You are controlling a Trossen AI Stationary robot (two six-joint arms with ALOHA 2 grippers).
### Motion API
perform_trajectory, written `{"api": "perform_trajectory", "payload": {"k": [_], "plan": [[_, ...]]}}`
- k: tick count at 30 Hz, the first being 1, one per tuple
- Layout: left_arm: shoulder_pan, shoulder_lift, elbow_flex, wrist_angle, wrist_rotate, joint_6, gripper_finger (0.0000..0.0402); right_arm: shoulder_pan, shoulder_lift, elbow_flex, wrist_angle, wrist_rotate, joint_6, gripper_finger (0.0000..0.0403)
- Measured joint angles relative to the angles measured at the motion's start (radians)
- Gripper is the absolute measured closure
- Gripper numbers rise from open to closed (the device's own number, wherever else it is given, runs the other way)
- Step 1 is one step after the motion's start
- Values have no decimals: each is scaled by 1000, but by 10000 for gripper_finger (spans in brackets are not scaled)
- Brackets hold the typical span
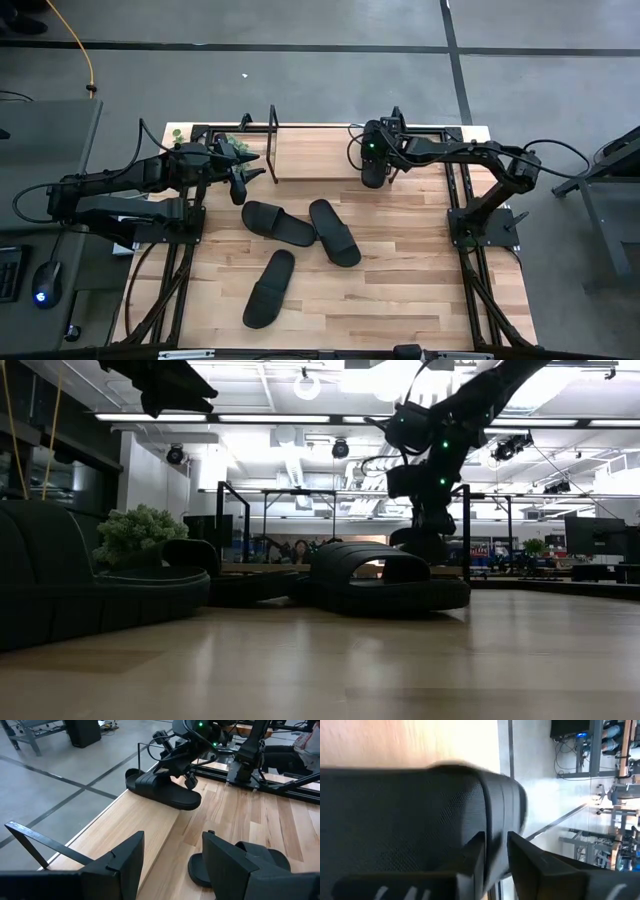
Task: Pick and place slides into the shelf
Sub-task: Put the black slide on the shelf
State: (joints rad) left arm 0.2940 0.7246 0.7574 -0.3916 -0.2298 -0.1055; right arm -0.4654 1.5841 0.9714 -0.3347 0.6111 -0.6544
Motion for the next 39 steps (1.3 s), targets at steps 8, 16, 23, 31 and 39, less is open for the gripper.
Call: {"api": "perform_trajectory", "payload": {"k": [8,16,23,31,39], "plan": [[0,0,0,0,0,0,218,17,1,0,-13,116,-23,322],[0,0,0,0,0,0,218,17,1,44,-112,64,84,322],[0,0,0,0,0,0,218,17,1,102,-163,-30,150,322],[0,0,0,0,0,0,218,26,1,135,-233,-73,187,322],[0,0,0,0,0,-1,218,77,1,135,-276,-78,271,322]]}}
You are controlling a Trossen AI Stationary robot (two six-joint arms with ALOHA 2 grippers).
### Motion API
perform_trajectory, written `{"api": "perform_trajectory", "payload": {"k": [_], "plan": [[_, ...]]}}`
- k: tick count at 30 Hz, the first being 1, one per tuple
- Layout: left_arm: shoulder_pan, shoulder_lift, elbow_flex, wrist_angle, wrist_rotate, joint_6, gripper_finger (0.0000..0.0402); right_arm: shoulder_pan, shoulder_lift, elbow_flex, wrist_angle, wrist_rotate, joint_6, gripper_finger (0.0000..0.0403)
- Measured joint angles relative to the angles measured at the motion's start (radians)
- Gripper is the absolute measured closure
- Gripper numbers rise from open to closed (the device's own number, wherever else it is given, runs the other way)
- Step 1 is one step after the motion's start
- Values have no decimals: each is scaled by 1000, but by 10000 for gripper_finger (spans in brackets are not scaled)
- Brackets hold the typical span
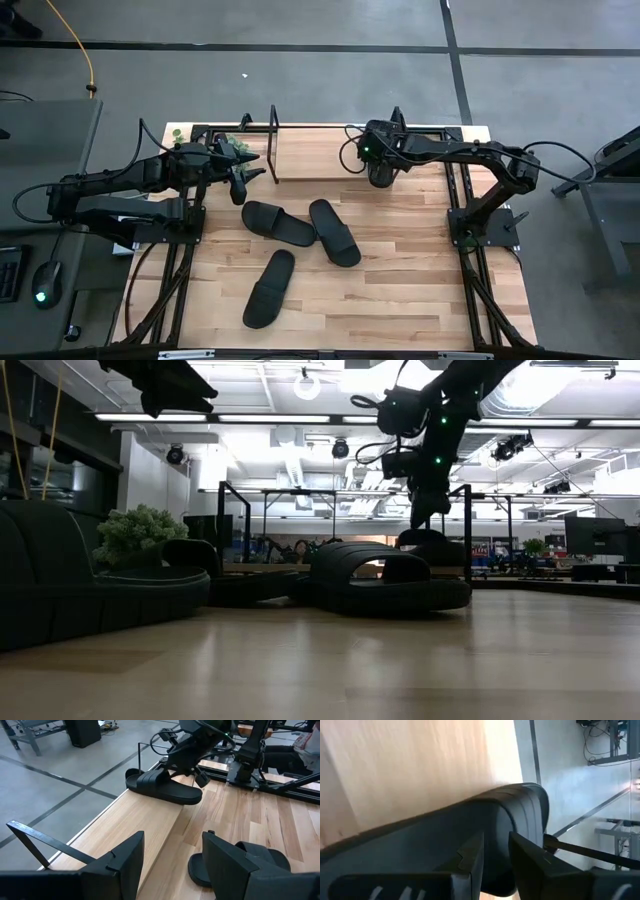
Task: Pick and place slides into the shelf
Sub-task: Put the black slide on the shelf
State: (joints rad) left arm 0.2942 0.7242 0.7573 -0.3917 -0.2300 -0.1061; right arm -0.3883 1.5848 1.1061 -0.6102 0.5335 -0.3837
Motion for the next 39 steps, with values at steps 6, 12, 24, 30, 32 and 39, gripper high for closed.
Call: {"api": "perform_trajectory", "payload": {"k": [6,12,24,30,32,39], "plan": [[0,0,0,0,0,0,218,73,0,0,0,0,17,322],[0,0,0,0,0,0,218,143,0,0,15,0,62,322],[0,0,0,0,0,-1,218,287,0,0,139,0,166,322],[0,0,0,0,20,-12,218,356,0,0,224,0,193,322],[0,0,0,0,37,-18,218,376,-1,0,236,1,195,322],[0,0,0,40,44,-55,218,435,-1,0,250,38,198,322]]}}
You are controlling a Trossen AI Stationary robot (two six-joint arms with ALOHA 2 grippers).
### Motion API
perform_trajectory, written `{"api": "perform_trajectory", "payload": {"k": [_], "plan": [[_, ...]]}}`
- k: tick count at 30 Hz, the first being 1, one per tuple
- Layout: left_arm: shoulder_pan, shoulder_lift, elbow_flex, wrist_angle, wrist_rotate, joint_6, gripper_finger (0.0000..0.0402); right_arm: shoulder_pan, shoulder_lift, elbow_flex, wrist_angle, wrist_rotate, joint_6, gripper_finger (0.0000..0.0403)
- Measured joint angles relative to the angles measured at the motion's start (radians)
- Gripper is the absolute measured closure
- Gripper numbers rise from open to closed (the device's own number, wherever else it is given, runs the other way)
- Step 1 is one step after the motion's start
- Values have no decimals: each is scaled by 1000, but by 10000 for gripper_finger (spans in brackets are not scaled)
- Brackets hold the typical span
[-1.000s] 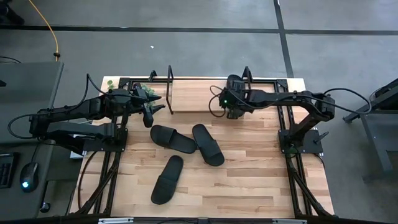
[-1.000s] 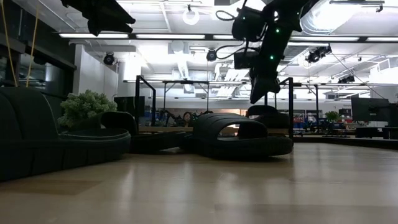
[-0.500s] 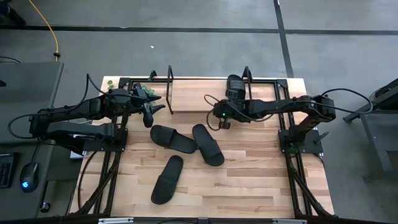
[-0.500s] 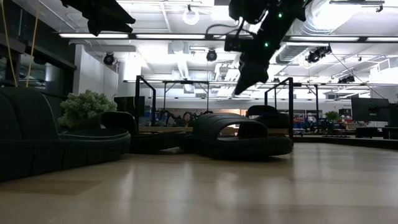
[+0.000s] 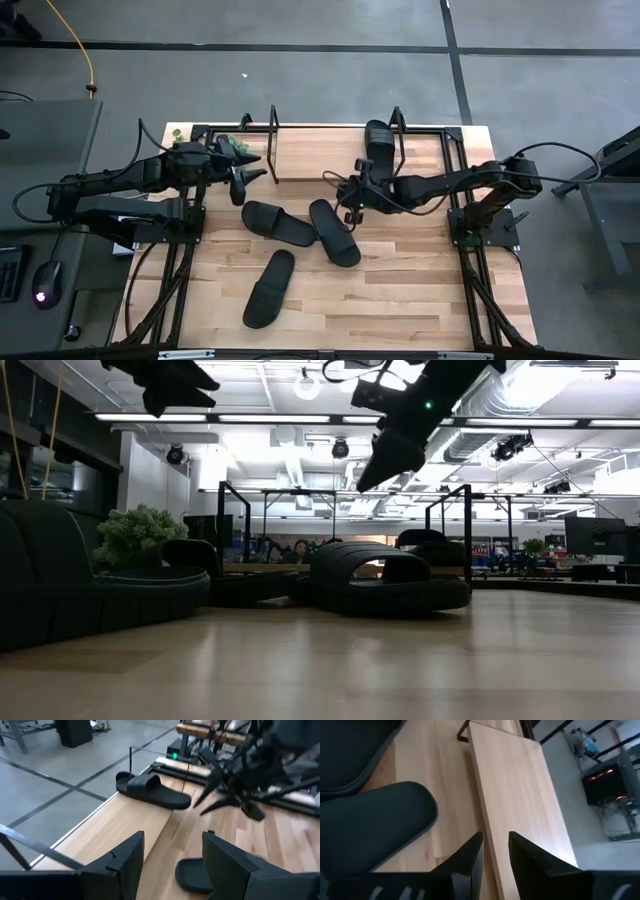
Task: Pick and place slides into the shelf
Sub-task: Put the black slide on the shelf
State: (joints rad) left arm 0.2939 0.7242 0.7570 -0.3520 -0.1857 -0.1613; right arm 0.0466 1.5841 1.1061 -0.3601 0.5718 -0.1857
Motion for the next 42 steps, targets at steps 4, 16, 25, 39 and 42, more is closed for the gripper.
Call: {"api": "perform_trajectory", "payload": {"k": [4,16,25,39,42], "plan": [[0,0,0,33,56,-11,218,23,0,0,5,51,-31,322],[0,0,0,-44,281,-3,218,81,0,0,8,191,-72,322],[0,0,0,-270,202,-41,218,101,-4,0,28,236,-59,322],[0,0,0,-464,28,-193,218,174,-4,0,29,195,5,322],[0,0,-20,-467,16,-202,218,186,-4,0,29,205,4,322]]}}
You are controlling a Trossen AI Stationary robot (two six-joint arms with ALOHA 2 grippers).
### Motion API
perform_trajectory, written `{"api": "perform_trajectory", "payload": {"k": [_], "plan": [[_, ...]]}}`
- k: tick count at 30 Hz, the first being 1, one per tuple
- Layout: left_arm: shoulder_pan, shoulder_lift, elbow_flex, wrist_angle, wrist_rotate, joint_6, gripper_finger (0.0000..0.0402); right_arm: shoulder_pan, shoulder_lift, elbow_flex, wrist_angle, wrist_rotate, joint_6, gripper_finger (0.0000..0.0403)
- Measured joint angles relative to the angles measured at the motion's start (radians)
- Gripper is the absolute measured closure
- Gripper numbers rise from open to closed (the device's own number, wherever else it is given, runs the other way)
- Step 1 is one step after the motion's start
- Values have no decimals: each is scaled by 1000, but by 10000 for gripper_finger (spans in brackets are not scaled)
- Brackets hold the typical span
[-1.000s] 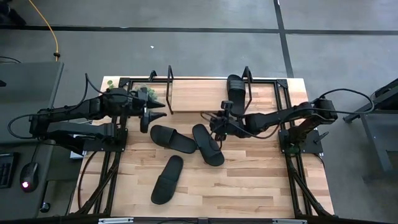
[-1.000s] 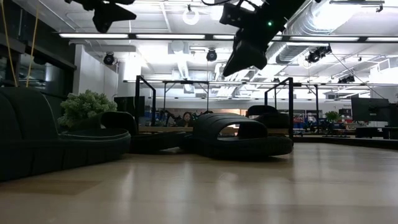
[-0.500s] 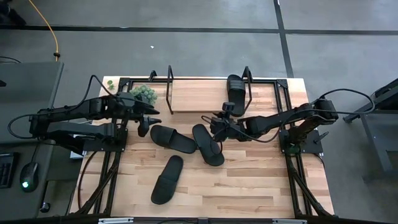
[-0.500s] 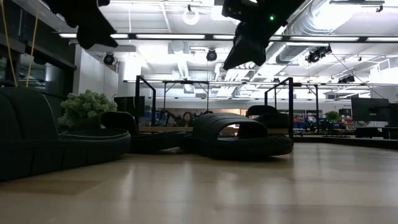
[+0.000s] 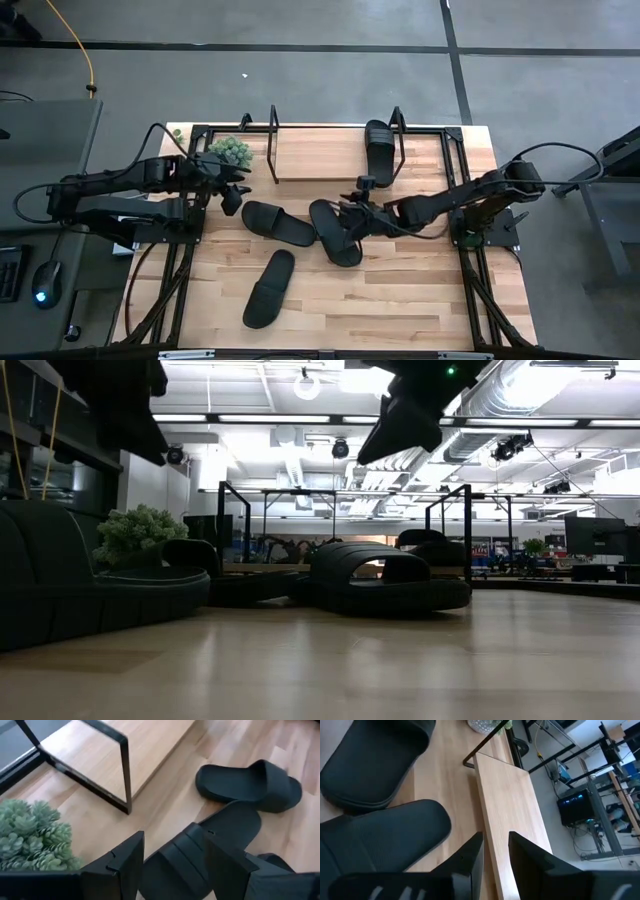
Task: Pick and place slides into the shelf
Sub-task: Put the black slide on the shelf
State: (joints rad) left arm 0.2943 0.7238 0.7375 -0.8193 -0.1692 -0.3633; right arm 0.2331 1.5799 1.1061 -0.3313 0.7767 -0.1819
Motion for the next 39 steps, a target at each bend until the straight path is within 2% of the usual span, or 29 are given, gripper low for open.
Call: {"api": "perform_trajectory", "payload": {"k": [8,13,21,39], "plan": [[0,-1,-66,77,0,39,218,-12,0,0,0,6,-1,322],[0,-1,-72,129,44,-29,218,-17,0,0,0,6,1,322],[0,0,-170,176,60,-125,218,-14,0,0,0,5,-3,322],[0,-2,-296,250,137,-304,218,-3,0,0,8,-10,2,322]]}}
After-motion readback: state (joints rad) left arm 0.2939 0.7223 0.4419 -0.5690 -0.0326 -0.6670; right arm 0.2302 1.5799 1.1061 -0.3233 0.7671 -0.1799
